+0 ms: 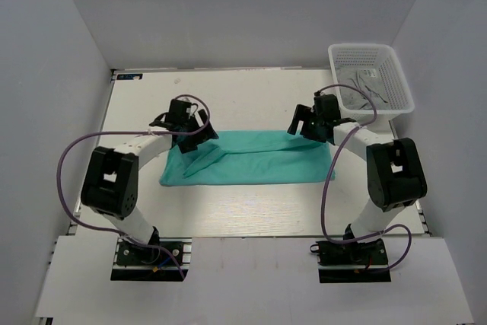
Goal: Fold and stack the t-shirts
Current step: Fold the other side of the tshirt into a rectangle, then rotate the tshirt 90 degrees
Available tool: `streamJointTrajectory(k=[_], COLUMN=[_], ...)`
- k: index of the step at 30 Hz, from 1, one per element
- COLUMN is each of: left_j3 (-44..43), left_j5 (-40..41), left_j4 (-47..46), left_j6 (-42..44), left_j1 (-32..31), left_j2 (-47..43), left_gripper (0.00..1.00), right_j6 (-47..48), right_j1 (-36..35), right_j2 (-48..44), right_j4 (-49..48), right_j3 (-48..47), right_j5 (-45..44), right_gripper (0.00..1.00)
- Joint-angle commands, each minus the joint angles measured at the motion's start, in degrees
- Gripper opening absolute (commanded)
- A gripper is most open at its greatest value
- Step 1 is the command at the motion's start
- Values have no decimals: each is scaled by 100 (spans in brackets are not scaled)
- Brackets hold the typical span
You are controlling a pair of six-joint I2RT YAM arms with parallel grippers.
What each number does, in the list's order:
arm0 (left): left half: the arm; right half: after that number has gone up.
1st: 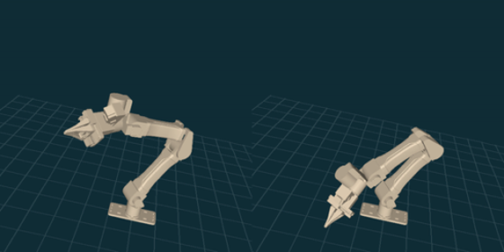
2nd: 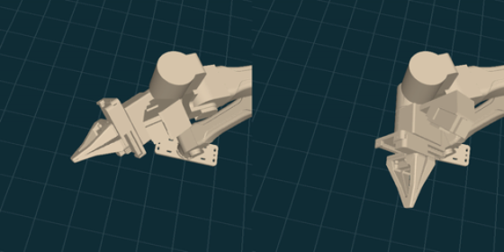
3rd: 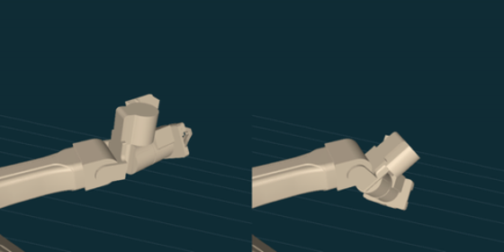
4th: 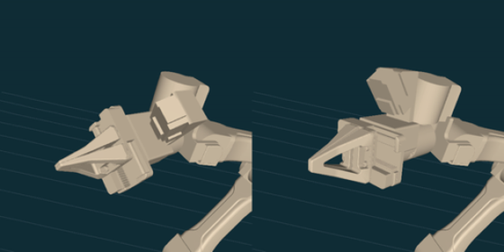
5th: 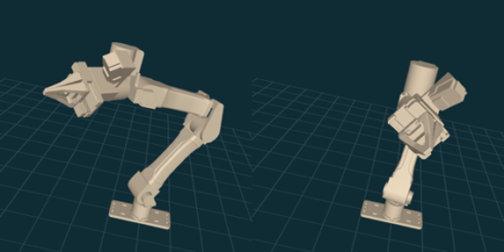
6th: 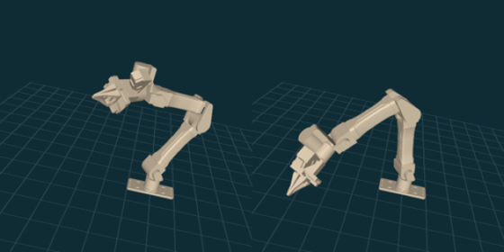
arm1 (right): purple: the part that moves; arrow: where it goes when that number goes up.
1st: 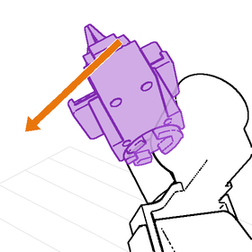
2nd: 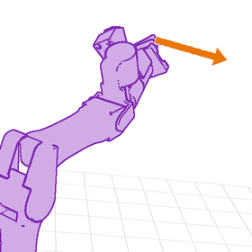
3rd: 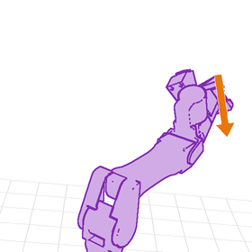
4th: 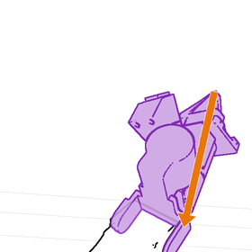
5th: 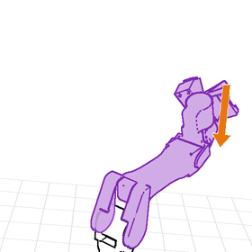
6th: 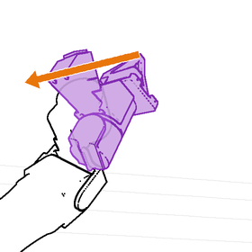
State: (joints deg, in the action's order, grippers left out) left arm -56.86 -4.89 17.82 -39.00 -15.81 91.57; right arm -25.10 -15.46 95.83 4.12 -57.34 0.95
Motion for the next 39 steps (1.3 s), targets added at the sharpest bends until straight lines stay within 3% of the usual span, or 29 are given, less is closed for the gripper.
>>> streamJointTrajectory(k=[1,6,8,15,18,22,26,28,34,39], left_j3=[-167,60,271,659,457,28,-641,-852,-676,-1291], left_j5=[-855,-1401,-1454,-839,-436,635,2408,2475,1351,1069], left_j4=[-358,-526,-403,141,457,1220,2785,3068,2015,1953], left_j6=[200,375,376,490,569,342,-817,-1039,-802,-731], left_j1=[-246,-685,-809,-1170,-1231,-1231,-942,-827,-510,-396], left_j2=[211,379,275,-482,-535,-482,-63,158,719,1722], left_gripper=[100,100,100,100,100,100,100,100,100,100], right_j6=[-91,-276,-407,-864,-961,-488,92,295,410,50], right_j1=[8,17,0,-9,-9,-35,-79,-106,-167,-194], right_j2=[102,59,-29,-600,-714,-890,-891,-603,233,217], right_j4=[-289,-106,106,905,1240,1013,346,177,361,142], right_j3=[-23,162,136,435,268,109,39,-187,-532,405], right_j5=[117,-51,-665,-2316,-2573,-2205,-1433,-1125,-527,-253], right_gripper=[90,90,90,90,90,90,90,90,90,90])
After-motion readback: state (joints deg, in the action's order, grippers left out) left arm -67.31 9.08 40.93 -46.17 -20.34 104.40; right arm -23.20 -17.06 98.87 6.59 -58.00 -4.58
